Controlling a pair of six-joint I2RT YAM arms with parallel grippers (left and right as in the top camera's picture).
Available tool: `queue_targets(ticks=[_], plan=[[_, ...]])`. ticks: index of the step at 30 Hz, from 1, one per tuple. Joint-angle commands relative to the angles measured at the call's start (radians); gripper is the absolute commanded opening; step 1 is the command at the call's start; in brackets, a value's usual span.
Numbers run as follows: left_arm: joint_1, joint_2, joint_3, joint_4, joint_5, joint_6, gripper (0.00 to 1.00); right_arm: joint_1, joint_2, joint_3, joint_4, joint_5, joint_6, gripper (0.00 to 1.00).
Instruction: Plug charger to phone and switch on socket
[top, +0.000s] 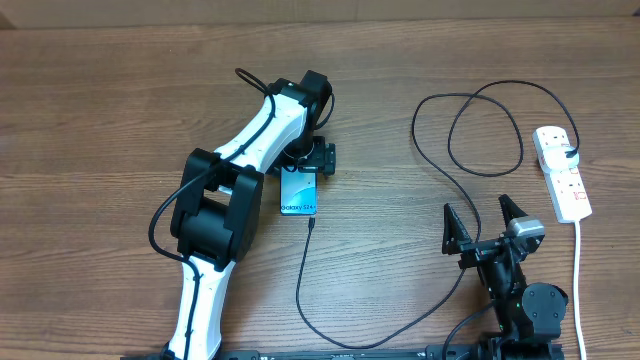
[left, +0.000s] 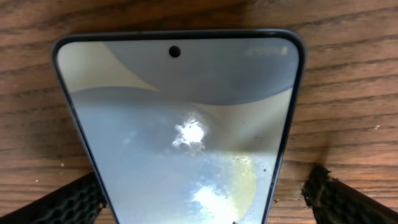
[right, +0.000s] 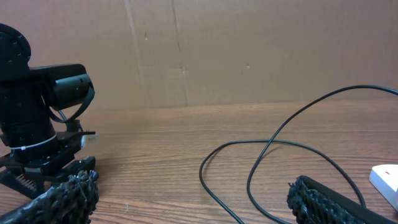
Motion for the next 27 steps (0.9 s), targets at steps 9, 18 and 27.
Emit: queue_targets(ticks=[9, 18, 27], plan=[[0.068, -0.113, 0.045, 0.003, 0.029, -0.01, 1.0, 0.006, -0.009, -0.01, 0.005, 0.002, -0.004, 1.0], [0.061, -0.169, 0.035, -0.023, 0.078, 0.064, 1.0, 0.006, -0.009, -0.01, 0.005, 0.002, -0.005, 1.0], [0.05, -0.126, -0.024, -0.017, 0.078, 0.033, 1.0, 0.006, -0.009, -0.01, 0.005, 0.002, -0.004, 1.0]])
